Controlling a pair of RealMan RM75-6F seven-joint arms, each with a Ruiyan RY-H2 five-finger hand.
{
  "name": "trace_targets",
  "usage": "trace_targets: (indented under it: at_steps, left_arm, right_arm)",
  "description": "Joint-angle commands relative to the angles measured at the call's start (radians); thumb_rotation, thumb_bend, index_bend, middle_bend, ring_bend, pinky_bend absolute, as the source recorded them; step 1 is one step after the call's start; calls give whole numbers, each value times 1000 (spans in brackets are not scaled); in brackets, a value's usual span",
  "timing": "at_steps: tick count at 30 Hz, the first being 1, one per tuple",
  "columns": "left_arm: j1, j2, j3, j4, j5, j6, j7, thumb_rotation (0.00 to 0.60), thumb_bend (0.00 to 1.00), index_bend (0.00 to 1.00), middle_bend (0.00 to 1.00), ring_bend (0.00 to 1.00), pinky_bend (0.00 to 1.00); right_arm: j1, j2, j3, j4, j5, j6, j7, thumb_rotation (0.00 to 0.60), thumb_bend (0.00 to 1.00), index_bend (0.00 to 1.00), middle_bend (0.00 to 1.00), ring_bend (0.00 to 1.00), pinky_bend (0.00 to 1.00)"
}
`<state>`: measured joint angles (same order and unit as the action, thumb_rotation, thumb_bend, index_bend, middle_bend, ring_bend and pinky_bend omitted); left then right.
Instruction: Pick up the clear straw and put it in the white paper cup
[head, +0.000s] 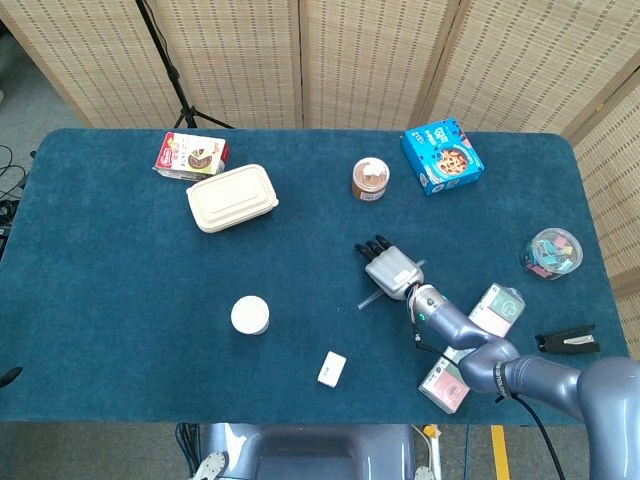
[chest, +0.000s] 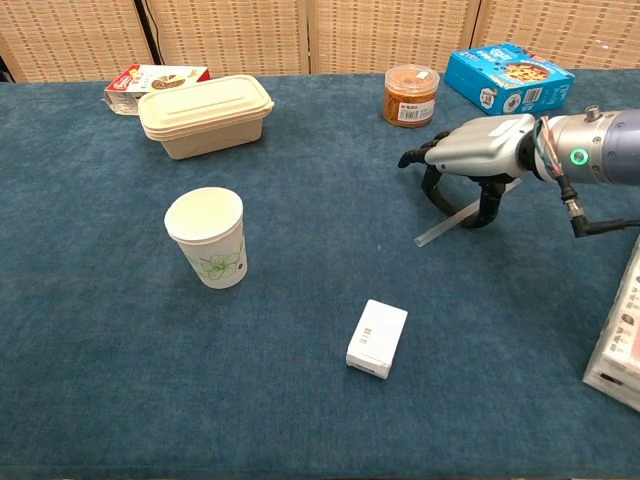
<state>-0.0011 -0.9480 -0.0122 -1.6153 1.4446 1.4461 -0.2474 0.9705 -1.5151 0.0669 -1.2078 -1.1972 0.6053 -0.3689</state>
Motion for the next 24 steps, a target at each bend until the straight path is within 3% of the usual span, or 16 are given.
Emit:
trace_targets:
  at_steps: [1, 16, 24]
  left_arm:
    - [0, 0, 1, 0, 1, 1, 0, 600, 0, 0, 0, 0, 0]
    - [2, 2, 5, 1, 11, 4, -4, 600, 0, 0, 0, 0, 0]
    - [8, 5, 16, 8, 40, 21, -22, 600, 0, 0, 0, 0, 0]
  right_arm:
    - [-2, 2, -1, -2, 0, 4, 3, 600, 388, 565, 23, 0, 0]
    - [-45, 102, 32, -120, -39, 83, 127, 600, 390, 577, 36, 0, 0]
    - [-100, 225, 81, -271, -18, 129, 284, 600, 395, 586, 42, 0, 0]
